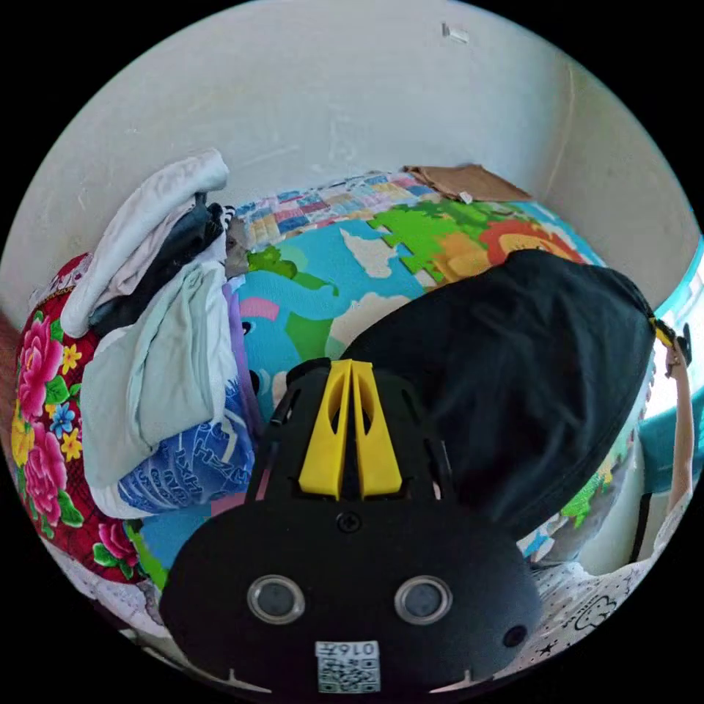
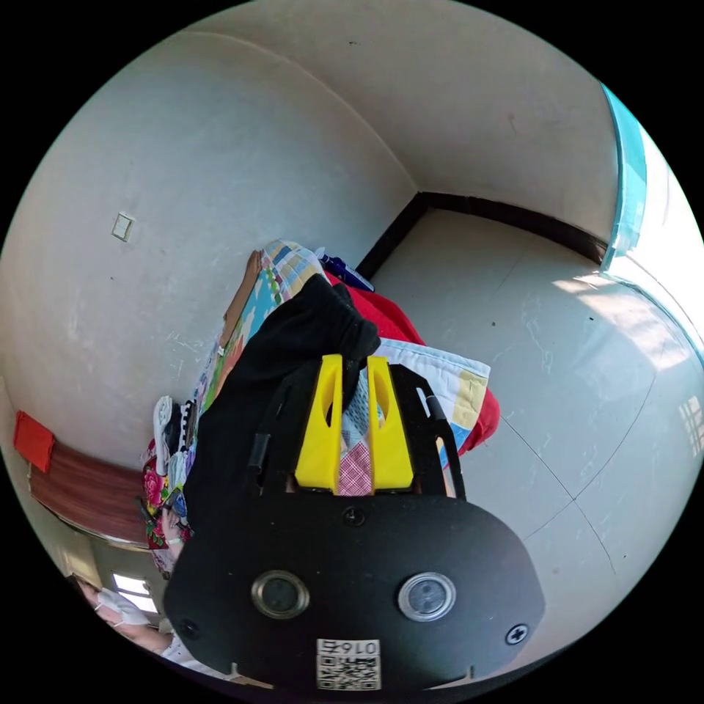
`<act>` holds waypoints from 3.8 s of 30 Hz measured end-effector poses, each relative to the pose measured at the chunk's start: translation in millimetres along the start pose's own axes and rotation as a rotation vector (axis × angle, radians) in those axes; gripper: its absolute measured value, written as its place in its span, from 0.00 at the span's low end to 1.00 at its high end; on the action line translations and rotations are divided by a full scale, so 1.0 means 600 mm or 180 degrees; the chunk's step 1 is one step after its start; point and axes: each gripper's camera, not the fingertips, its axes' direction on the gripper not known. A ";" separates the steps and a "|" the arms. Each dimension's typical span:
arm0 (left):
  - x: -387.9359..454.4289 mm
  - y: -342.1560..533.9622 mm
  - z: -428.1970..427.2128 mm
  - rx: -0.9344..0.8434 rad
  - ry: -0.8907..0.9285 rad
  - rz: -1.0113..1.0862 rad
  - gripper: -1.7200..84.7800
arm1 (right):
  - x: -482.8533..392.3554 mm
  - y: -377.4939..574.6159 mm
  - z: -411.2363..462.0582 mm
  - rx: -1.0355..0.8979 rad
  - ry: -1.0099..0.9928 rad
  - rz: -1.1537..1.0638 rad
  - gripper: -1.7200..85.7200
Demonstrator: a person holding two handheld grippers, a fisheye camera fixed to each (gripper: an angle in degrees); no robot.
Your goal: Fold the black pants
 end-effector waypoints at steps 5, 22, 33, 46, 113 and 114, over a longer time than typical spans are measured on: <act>-0.042 -0.008 0.007 0.0180 0.0398 -0.0267 0.01 | -0.010 -0.001 -0.002 -0.0027 -0.0042 -0.0037 0.09; 0.062 0.122 -0.146 0.0671 0.0650 0.0078 0.01 | -0.109 0.007 -0.005 -0.0010 -0.0025 -0.0120 0.09; 0.123 0.196 -0.192 0.0792 0.0749 0.0369 0.01 | -0.292 0.030 -0.046 0.0245 0.0019 -0.0413 0.08; 0.093 0.215 -0.284 0.0967 0.0959 0.0320 0.01 | -0.415 0.101 -0.029 0.0420 0.0691 0.0006 0.05; 0.374 -0.940 -0.653 -0.0384 0.1429 0.1403 0.04 | -1.562 0.556 0.676 -0.1823 -0.0772 -0.5479 0.14; 0.378 -0.958 -0.654 -0.0434 0.1311 0.1397 0.03 | -1.563 0.555 0.676 -0.1814 -0.0778 -0.5481 0.14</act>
